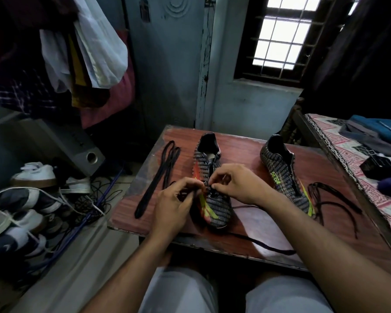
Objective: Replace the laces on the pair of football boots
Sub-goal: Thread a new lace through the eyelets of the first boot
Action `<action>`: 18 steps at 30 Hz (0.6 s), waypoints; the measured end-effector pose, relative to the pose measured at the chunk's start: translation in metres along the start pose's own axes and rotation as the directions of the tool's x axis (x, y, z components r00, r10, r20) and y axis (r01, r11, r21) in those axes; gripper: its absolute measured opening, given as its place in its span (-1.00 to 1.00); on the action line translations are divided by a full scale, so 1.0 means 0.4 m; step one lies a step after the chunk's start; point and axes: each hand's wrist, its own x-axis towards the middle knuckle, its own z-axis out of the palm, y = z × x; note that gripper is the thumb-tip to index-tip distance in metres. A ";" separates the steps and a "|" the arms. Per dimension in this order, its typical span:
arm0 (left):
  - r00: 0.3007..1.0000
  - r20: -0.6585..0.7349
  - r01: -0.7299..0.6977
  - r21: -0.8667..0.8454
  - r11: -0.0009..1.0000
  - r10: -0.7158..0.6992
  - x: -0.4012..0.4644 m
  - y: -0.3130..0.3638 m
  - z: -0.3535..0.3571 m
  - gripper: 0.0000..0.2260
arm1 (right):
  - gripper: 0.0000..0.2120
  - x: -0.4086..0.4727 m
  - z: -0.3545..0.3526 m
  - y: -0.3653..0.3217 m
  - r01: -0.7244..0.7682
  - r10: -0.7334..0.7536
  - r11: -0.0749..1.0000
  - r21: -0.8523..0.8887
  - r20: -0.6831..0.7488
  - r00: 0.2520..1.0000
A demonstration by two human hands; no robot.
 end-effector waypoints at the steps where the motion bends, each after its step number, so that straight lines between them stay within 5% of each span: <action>1: 0.999 -0.025 0.028 -0.021 0.999 -0.029 0.001 0.000 0.000 -0.79 | -0.90 0.001 0.006 -0.002 0.010 -0.010 1.000 0.019 -0.009 1.000; 11: 0.985 -0.097 0.113 -0.271 0.956 -0.144 0.008 0.006 -0.012 -0.81 | -0.88 0.012 0.060 0.000 -0.091 0.117 0.955 0.281 -0.076 0.990; 18: 0.990 -0.100 0.100 0.028 0.995 -0.097 -0.003 0.017 -0.006 -0.84 | -0.86 0.006 0.067 0.002 -0.073 0.105 0.903 0.424 -0.052 0.993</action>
